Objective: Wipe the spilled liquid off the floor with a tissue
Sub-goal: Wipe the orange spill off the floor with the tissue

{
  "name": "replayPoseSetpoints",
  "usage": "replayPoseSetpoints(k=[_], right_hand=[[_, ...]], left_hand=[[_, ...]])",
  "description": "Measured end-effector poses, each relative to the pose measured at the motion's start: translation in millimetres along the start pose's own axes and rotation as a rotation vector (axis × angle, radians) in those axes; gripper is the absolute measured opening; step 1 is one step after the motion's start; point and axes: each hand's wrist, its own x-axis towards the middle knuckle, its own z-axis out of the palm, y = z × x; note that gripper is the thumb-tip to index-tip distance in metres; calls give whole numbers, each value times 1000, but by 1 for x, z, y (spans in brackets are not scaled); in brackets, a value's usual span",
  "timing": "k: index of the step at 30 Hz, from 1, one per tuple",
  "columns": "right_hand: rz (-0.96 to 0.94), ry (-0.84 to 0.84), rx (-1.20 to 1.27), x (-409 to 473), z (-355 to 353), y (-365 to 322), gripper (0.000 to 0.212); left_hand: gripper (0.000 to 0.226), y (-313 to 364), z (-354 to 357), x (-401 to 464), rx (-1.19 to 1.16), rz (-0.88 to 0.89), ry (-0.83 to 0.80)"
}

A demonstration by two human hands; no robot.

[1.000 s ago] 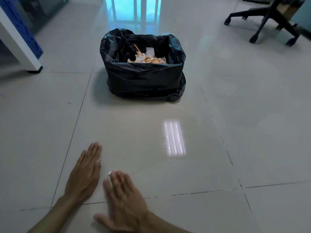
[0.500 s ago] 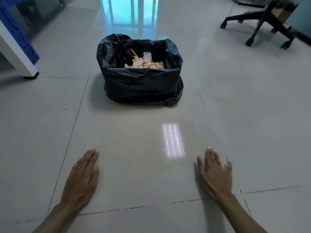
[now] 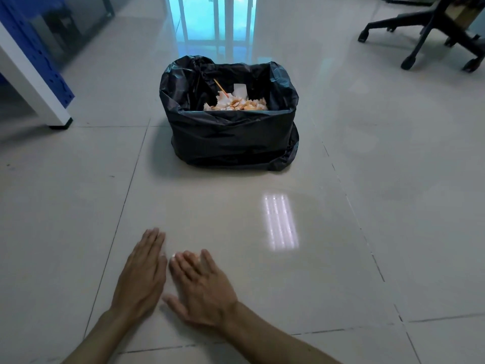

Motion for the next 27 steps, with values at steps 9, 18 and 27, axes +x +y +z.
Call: replayPoseSetpoints(k=[9,18,27], right_hand=[[600,139,-31,-65,-35,149,71],[899,93,-45,-99,-62,226,81],[671,207,62,8,-49,174,80]], left_hand=[[75,-21,-5,40,78,-33,-14],[74,-23,-4,55,74,-11,21],[70,-21,-4,59,45,-22,95]])
